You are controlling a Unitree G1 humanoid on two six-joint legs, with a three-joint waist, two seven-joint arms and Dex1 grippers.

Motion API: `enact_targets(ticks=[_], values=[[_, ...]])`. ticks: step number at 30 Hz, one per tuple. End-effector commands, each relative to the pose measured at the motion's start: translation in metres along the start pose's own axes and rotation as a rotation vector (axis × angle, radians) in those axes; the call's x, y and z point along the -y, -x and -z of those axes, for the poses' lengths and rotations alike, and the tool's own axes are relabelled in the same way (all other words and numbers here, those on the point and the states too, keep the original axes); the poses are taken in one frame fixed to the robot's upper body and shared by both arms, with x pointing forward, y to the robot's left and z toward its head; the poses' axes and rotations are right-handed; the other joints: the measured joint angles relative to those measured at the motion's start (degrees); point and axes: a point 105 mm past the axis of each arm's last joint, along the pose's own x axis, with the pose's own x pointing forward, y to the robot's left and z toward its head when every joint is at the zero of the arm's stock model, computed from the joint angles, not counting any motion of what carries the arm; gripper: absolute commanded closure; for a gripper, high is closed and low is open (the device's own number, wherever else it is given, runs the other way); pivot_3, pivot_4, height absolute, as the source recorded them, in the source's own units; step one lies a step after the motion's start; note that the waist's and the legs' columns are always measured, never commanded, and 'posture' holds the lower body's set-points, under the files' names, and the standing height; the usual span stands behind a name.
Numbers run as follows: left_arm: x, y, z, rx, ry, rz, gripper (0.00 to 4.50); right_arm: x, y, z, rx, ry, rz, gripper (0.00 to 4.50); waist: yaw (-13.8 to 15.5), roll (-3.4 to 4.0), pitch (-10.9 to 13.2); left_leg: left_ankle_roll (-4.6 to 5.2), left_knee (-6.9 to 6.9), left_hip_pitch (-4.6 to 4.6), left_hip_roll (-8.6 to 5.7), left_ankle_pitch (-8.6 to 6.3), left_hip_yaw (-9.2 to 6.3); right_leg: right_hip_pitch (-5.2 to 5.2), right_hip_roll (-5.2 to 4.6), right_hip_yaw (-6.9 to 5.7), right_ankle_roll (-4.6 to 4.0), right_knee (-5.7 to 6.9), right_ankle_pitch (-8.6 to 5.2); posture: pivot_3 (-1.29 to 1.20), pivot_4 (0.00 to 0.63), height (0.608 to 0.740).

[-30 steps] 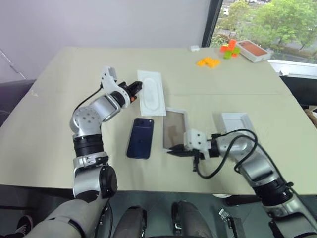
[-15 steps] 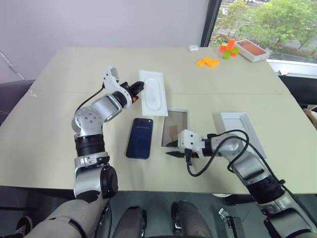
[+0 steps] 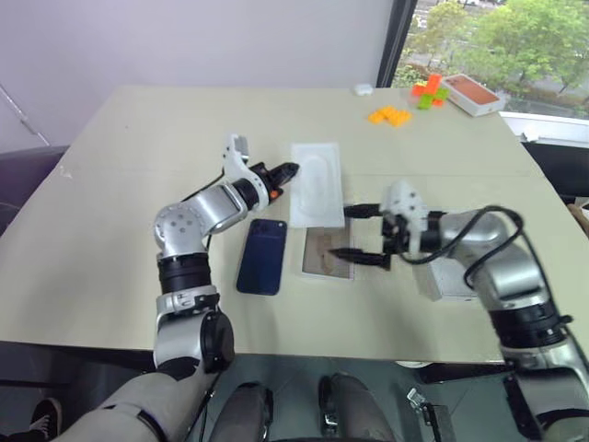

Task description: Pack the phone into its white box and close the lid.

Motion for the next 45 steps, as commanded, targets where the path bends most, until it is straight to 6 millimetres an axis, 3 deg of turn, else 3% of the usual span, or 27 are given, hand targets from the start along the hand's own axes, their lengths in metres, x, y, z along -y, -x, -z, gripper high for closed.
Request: enact_targets(ticks=[1,4,11,18,38,39,45], values=[[-0.002,-0.003,0.016,-0.049,-0.054,-0.029,4.5,0.017,0.033,0.007,-0.058,0.028,0.055,0.09,0.0,0.0,0.0,0.03,0.0,-0.01,-0.01,-0.02,0.02,0.0,-0.01,0.0,0.0,-0.03,0.0,0.0,0.15,0.74],[-0.002,-0.003,0.017,-0.034,-0.038,-0.023,4.5,0.015,0.04,0.019,-0.124,0.064,0.044,0.09,-0.3,-0.03,0.0,0.04,-0.02,-0.01,0.02,-0.02,0.04,-0.01,0.01,0.01,0.0,-0.07,0.0,0.0,0.15,0.74],[-0.016,-0.007,0.046,-0.096,-0.062,-0.094,4.5,0.028,0.043,0.014,-0.076,0.061,0.122,0.09,-0.4,-0.03,0.0,-0.05,0.0,0.1,0.04,0.03,0.08,0.05,0.03,0.03,-0.03,0.05,0.02,0.0,0.15,0.74],[-0.022,-0.007,0.044,-0.073,-0.097,-0.152,4.5,0.032,0.045,0.019,-0.08,0.064,0.138,0.09,0.0,-0.04,0.0,-0.06,0.0,0.06,0.04,0.04,0.07,0.03,0.03,0.02,-0.03,0.03,0.02,0.0,0.15,0.74],[-0.016,-0.015,0.069,-0.138,-0.102,-0.14,4.5,0.037,0.038,0.02,-0.083,0.108,0.155,0.09,0.0,-0.04,0.0,-0.06,0.0,0.06,0.03,0.04,0.07,0.03,0.03,0.02,-0.03,0.01,0.02,0.0,0.15,0.74],[-0.014,-0.015,0.07,-0.138,-0.086,-0.127,3.84,0.037,0.038,0.021,-0.084,0.109,0.155,0.02,0.0,-0.04,0.0,-0.06,0.0,0.06,0.03,0.04,0.07,0.03,0.03,0.02,-0.03,0.01,0.02,0.0,0.15,0.74],[-0.008,-0.013,0.064,-0.136,-0.118,-0.11,1.03,0.036,0.035,0.021,-0.081,0.109,0.151,0.02,-0.1,-0.04,0.0,-0.06,0.0,0.07,0.03,0.04,0.07,0.03,0.03,0.02,-0.03,0.01,0.02,0.0,0.15,0.74]])
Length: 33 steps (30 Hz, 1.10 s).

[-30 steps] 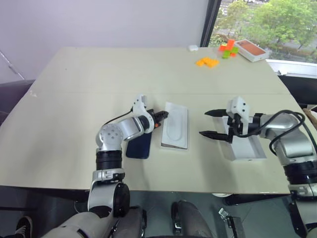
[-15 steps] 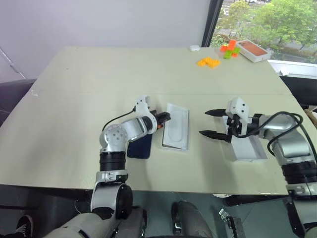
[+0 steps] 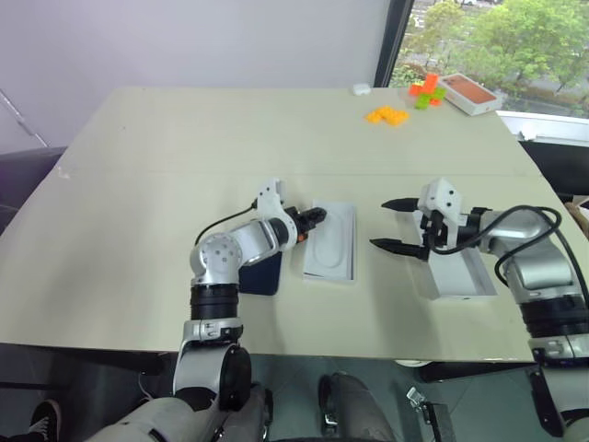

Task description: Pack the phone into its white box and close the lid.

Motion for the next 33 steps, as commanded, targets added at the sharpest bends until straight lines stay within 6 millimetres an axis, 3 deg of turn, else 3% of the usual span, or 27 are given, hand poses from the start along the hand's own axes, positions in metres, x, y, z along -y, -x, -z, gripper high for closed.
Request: enact_targets(ticks=[1,12,18,23,24,25,27,30,32,33], values=[[0.012,0.004,-0.007,0.017,-0.037,0.035,0.58,0.004,-0.001,-0.013,0.039,0.038,0.012,0.02,0.0,0.0,0.0,0.0,0.0,0.0,0.0,0.0,0.0,0.0,0.0,0.0,0.0,0.0,0.0,0.0,0.15,0.74],[0.016,0.015,-0.021,0.024,-0.176,0.038,0.58,0.006,-0.007,-0.016,0.062,0.034,0.017,0.02,0.0,0.0,0.0,-0.01,0.0,0.0,0.0,0.01,-0.01,0.0,0.0,0.0,0.0,0.0,0.0,0.0,0.15,0.74],[0.032,0.029,-0.041,0.099,-0.413,0.106,0.58,0.005,-0.013,-0.024,0.111,0.004,0.013,0.02,-0.3,0.0,0.0,-0.02,-0.02,0.01,0.0,0.01,-0.01,-0.01,0.0,0.0,0.0,0.01,0.0,0.0,0.15,0.74],[0.026,0.044,-0.087,0.349,-0.632,0.05,0.58,0.005,-0.028,-0.043,0.22,-0.066,0.046,0.02,-0.3,0.01,0.0,-0.05,-0.01,0.01,0.01,0.03,-0.01,-0.01,0.0,0.0,-0.02,0.0,0.01,0.0,0.15,0.74],[0.021,0.049,-0.096,0.396,-0.726,0.017,0.52,0.003,-0.033,-0.048,0.246,-0.087,0.049,0.56,-0.4,0.01,0.0,-0.06,-0.02,0.02,0.01,0.03,-0.01,-0.02,0.0,0.0,-0.02,0.01,0.01,0.0,0.15,0.74],[0.017,0.056,-0.107,0.454,-0.782,0.001,0.52,-0.002,-0.039,-0.052,0.258,-0.087,0.038,0.81,-0.6,0.04,0.0,-0.08,-0.03,0.03,0.03,0.04,-0.02,-0.02,0.02,-0.01,-0.02,0.01,0.01,0.0,0.15,0.74],[0.013,0.063,-0.118,0.498,-0.802,0.007,0.52,-0.009,-0.045,-0.057,0.264,-0.075,0.026,1.8,-0.5,0.06,0.0,-0.1,-0.07,0.02,0.03,0.05,-0.01,-0.05,0.03,0.0,-0.04,0.01,0.02,0.0,0.15,0.74],[0.01,0.069,-0.111,0.454,-0.91,0.071,0.52,-0.013,-0.055,-0.062,0.271,-0.084,0.037,3.31,-0.3,0.05,0.0,-0.08,-0.06,-0.06,0.03,0.05,-0.02,-0.07,0.02,-0.01,-0.04,-0.05,0.02,0.0,0.15,0.74],[-0.004,0.08,-0.102,0.39,-0.968,0.113,0.52,-0.019,-0.068,-0.061,0.236,-0.055,0.047,4.34,-0.4,0.06,0.0,0.0,-0.06,-0.07,0.03,0.01,-0.02,-0.07,0.01,-0.01,-0.04,-0.1,0.02,0.0,0.15,0.74],[-0.009,0.086,-0.097,0.354,-0.956,0.147,0.52,-0.019,-0.074,-0.06,0.213,-0.033,0.065,4.47,-0.6,0.06,0.0,0.02,-0.07,-0.08,0.03,-0.01,-0.02,-0.07,0.01,-0.01,-0.04,-0.13,0.02,0.0,0.15,0.74]])
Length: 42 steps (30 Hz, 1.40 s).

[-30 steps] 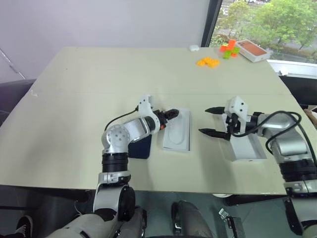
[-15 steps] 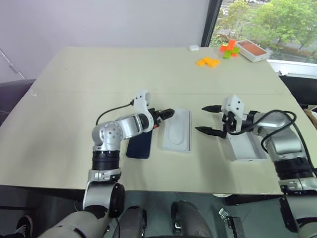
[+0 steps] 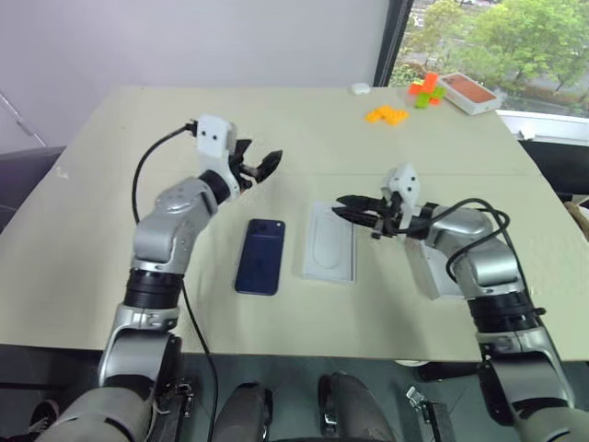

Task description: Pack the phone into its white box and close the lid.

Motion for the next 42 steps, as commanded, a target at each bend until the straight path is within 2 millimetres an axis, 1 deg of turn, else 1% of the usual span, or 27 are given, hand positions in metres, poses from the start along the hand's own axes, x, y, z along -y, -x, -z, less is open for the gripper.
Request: enact_targets(ticks=[1,4,6,7,11,13,15,17,19,24,27,30,32,34,37,40,42], values=[[0.004,0.022,0.003,-0.005,-0.029,0.139,0.52,-0.002,-0.016,-0.006,-0.029,0.1,0.045,4.47,-0.5,0.01,0.0,0.02,-0.01,0.01,0.0,-0.01,0.01,-0.01,0.0,0.0,0.0,-0.01,0.0,0.0,0.15,0.74],[0.004,0.044,0.004,-0.011,-0.006,0.221,0.52,-0.006,-0.029,-0.004,-0.043,0.113,0.076,4.47,-1.0,0.01,0.0,0.05,-0.02,-0.06,0.02,-0.03,0.0,-0.06,-0.01,0.0,0.0,-0.01,0.0,0.0,0.15,0.74],[0.003,0.062,0.009,-0.039,0.014,0.272,0.52,-0.013,-0.038,0.0,-0.063,0.109,0.06,4.47,-1.1,0.01,0.0,0.07,-0.01,-0.07,0.03,-0.04,0.0,-0.06,-0.01,0.0,0.0,-0.01,0.0,0.0,0.15,0.74],[0.004,0.069,0.011,-0.052,-0.01,0.295,0.52,-0.017,-0.04,0.003,-0.08,0.13,0.046,4.47,-1.1,0.01,0.0,0.09,-0.01,-0.05,0.04,-0.05,0.01,-0.06,-0.01,0.0,0.0,-0.01,0.0,0.0,0.15,0.74],[0.01,0.091,0.018,-0.103,-0.023,0.365,0.52,-0.019,-0.041,0.023,-0.169,0.188,0.037,4.47,-1.0,0.03,0.0,0.18,-0.01,-0.04,0.04,-0.1,0.01,-0.04,-0.01,0.01,-0.01,-0.02,-0.01,0.0,0.15,0.74],[0.011,0.099,0.017,-0.1,-0.037,0.382,0.52,-0.018,-0.041,0.032,-0.213,0.217,0.04,4.47,-1.0,0.03,0.0,0.43,-0.01,-0.05,0.04,-0.23,0.01,-0.02,-0.02,0.0,-0.01,-0.05,-0.01,0.0,0.15,0.74],[0.011,0.105,0.018,-0.097,-0.05,0.375,0.52,-0.018,-0.041,0.04,-0.261,0.241,0.03,4.47,-1.0,0.03,0.0,0.45,0.0,-0.05,0.04,-0.24,0.02,-0.02,-0.03,0.0,-0.01,-0.07,-0.01,0.0,0.15,0.74],[0.01,0.107,0.019,-0.093,-0.06,0.363,0.52,-0.02,-0.039,0.052,-0.319,0.257,0.01,4.47,-1.1,0.04,0.0,0.46,0.0,-0.05,0.04,-0.25,0.03,-0.02,-0.03,0.01,-0.01,-0.08,-0.01,0.0,0.15,0.74],[0.01,0.108,0.019,-0.094,-0.063,0.355,0.52,-0.021,-0.036,0.058,-0.346,0.275,-0.007,4.47,-1.0,0.04,0.0,0.46,0.0,-0.04,0.05,-0.25,0.02,-0.02,-0.02,0.0,-0.01,-0.08,-0.01,0.0,0.15,0.74],[0.01,0.107,0.015,-0.077,-0.053,0.347,0.52,-0.019,-0.03,0.058,-0.352,0.247,-0.016,4.47,-1.0,0.03,0.0,0.52,0.0,0.02,0.05,-0.27,0.02,0.05,-0.02,-0.01,-0.01,-0.08,-0.01,0.0,0.15,0.74],[0.009,0.106,0.014,-0.075,-0.061,0.342,0.52,-0.023,-0.035,0.038,-0.259,0.174,-0.032,4.47,-1.1,0.04,0.0,0.53,0.0,0.0,0.05,-0.28,0.02,0.03,-0.02,-0.01,-0.01,-0.07,-0.01,0.0,0.15,0.74],[0.01,0.105,0.014,-0.071,-0.058,0.344,0.52,-0.016,-0.038,0.019,-0.179,0.128,-0.005,4.47,-1.2,0.04,0.0,0.53,-0.01,-0.01,0.05,-0.28,0.02,0.01,-0.01,-0.01,-0.01,-0.07,-0.01,0.0,0.15,0.74],[0.01,0.103,0.013,-0.064,-0.055,0.343,0.52,-0.01,-0.037,0.015,-0.167,0.119,0.019,4.47,-1.3,0.05,0.0,0.53,-0.01,-0.01,0.06,-0.27,0.02,0.0,-0.01,-0.01,-0.01,-0.07,-0.01,0.0,0.15,0.74],[0.011,0.102,0.012,-0.056,-0.051,0.342,0.52,-0.006,-0.034,0.02,-0.2,0.152,0.025,4.47,-1.2,0.05,0.0,0.53,-0.01,-0.01,0.06,-0.28,0.02,0.0,-0.01,-0.01,-0.01,-0.07,-0.01,0.0,0.15,0.74],[0.012,0.101,0.012,-0.055,-0.056,0.345,0.52,-0.002,-0.026,0.034,-0.272,0.208,0.021,4.47,-0.9,0.05,0.0,0.53,-0.01,-0.03,0.06,-0.28,0.01,0.02,-0.02,-0.02,-0.01,-0.1,-0.01,0.0,0.15,0.74],[0.011,0.102,0.012,-0.055,-0.056,0.341,0.52,-0.004,-0.02,0.048,-0.345,0.278,-0.019,4.47,-1.1,0.05,0.0,0.53,-0.01,-0.06,0.05,-0.28,0.03,0.02,-0.02,-0.01,-0.01,-0.18,-0.01,0.0,0.15,0.74],[0.008,0.103,0.012,-0.062,-0.065,0.332,0.52,-0.01,-0.019,0.054,-0.368,0.279,-0.055,4.47,-1.2,0.05,0.0,0.52,-0.03,-0.07,0.05,-0.27,0.04,0.02,-0.02,-0.01,-0.01,-0.21,-0.01,0.0,0.15,0.74]])
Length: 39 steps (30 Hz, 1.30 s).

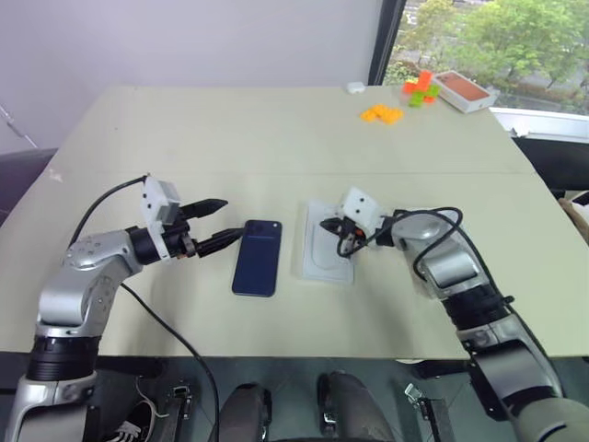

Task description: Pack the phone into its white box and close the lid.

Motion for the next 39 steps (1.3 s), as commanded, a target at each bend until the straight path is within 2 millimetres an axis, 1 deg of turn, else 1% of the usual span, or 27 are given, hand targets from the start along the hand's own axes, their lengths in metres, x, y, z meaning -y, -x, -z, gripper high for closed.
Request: enact_targets(ticks=[1,4,8,11,14,15,17,19,22,25,31,34,37,39], values=[[-0.003,0.004,-0.013,0.022,-0.059,-0.013,0.52,-0.009,-0.002,-0.002,0.003,0.052,-0.051,4.47,-0.2,0.0,0.0,0.0,-0.01,0.01,0.01,0.0,0.0,0.0,0.01,0.0,0.0,-0.01,0.0,0.0,0.15,0.74],[-0.003,0.007,-0.011,-0.002,-0.061,-0.012,0.52,-0.009,-0.004,0.0,-0.011,0.114,-0.038,4.47,-0.3,0.0,0.0,0.0,-0.03,0.03,0.02,0.0,0.0,0.0,0.02,0.0,0.0,0.0,0.0,0.0,0.15,0.74],[-0.002,0.009,-0.011,-0.008,-0.058,-0.006,0.52,-0.006,-0.003,-0.014,0.073,0.022,-0.038,4.47,-0.2,0.0,0.0,0.0,-0.02,0.04,0.02,0.0,0.0,0.02,0.02,0.0,0.0,0.0,0.0,0.0,0.15,0.74],[-0.002,0.01,-0.01,-0.008,-0.055,-0.011,0.52,0.001,0.007,-0.029,0.159,-0.042,-0.036,4.47,0.0,0.02,0.0,0.0,-0.02,0.01,0.03,0.0,0.0,0.01,0.02,0.0,0.0,0.0,0.0,0.0,0.15,0.74],[-0.002,0.01,-0.011,-0.006,-0.053,-0.011,0.52,0.001,0.016,-0.032,0.181,-0.065,-0.064,4.47,0.1,0.02,0.0,-0.01,-0.02,-0.01,0.03,0.0,-0.01,0.01,0.02,0.0,0.0,-0.07,0.0,0.0,0.15,0.74],[-0.002,0.01,-0.011,-0.008,-0.055,-0.009,0.52,-0.001,0.022,-0.034,0.195,-0.099,-0.1,4.47,0.1,0.02,0.0,0.0,-0.02,-0.01,0.03,0.0,-0.01,0.02,0.02,0.0,0.0,-0.09,0.0,0.0,0.15,0.74],[-0.003,0.011,-0.012,-0.011,-0.059,-0.004,0.52,-0.006,0.032,-0.038,0.203,-0.107,-0.154,3.96,0.1,0.03,0.0,0.0,-0.02,-0.04,0.02,0.0,0.0,0.02,0.01,0.0,0.0,-0.12,0.0,0.0,0.15,0.74],[-0.002,0.011,-0.011,-0.016,-0.062,0.006,0.52,-0.015,0.037,-0.041,0.203,-0.127,-0.216,3.16,0.1,0.03,0.0,0.02,-0.02,-0.05,0.02,-0.01,-0.01,0.02,0.01,0.0,0.0,-0.15,0.0,0.0,0.15,0.74],[0.0,0.012,-0.01,-0.026,-0.06,0.02,0.52,-0.019,0.038,-0.043,0.192,-0.151,-0.228,1.65,-0.2,0.03,0.0,0.17,-0.05,-0.02,0.04,-0.1,-0.01,0.02,0.01,-0.01,0.0,-0.16,0.0,0.0,0.15,0.74],[-0.001,0.014,-0.006,-0.04,-0.061,0.02,0.52,-0.019,0.036,-0.044,0.192,-0.152,-0.217,0.03,0.0,0.04,0.0,0.18,-0.04,0.0,0.04,-0.1,-0.01,0.02,0.01,-0.01,0.0,-0.11,0.0,0.0,0.15,0.74],[-0.003,0.016,-0.007,-0.037,-0.065,0.006,0.52,-0.029,0.036,-0.046,0.185,-0.138,-0.251,0.03,0.1,0.04,0.0,0.17,-0.04,-0.03,0.04,-0.1,-0.01,0.01,0.01,-0.01,0.0,-0.13,0.0,0.0,0.15,0.74],[-0.003,0.018,-0.006,-0.041,-0.068,0.0,0.52,-0.045,0.04,-0.049,0.167,-0.114,-0.308,0.03,0.1,0.04,0.0,0.17,-0.04,-0.04,0.04,-0.1,-0.01,0.01,0.01,-0.01,0.0,-0.17,0.0,0.0,0.15,0.74],[-0.004,0.018,-0.006,-0.037,-0.065,-0.007,0.52,-0.058,0.038,-0.038,0.106,-0.047,-0.327,0.03,0.1,0.04,0.0,0.17,-0.05,-0.04,0.04,-0.1,-0.01,0.02,0.0,-0.01,0.0,-0.19,0.0,0.0,0.15,0.74],[-0.004,0.018,-0.006,-0.038,-0.068,-0.007,0.52,-0.067,0.038,-0.023,0.047,-0.003,-0.346,0.03,0.1,0.03,0.0,0.19,-0.04,-0.04,0.04,-0.11,-0.01,0.04,0.0,-0.01,0.0,-0.19,0.0,0.0,0.15,0.74]])
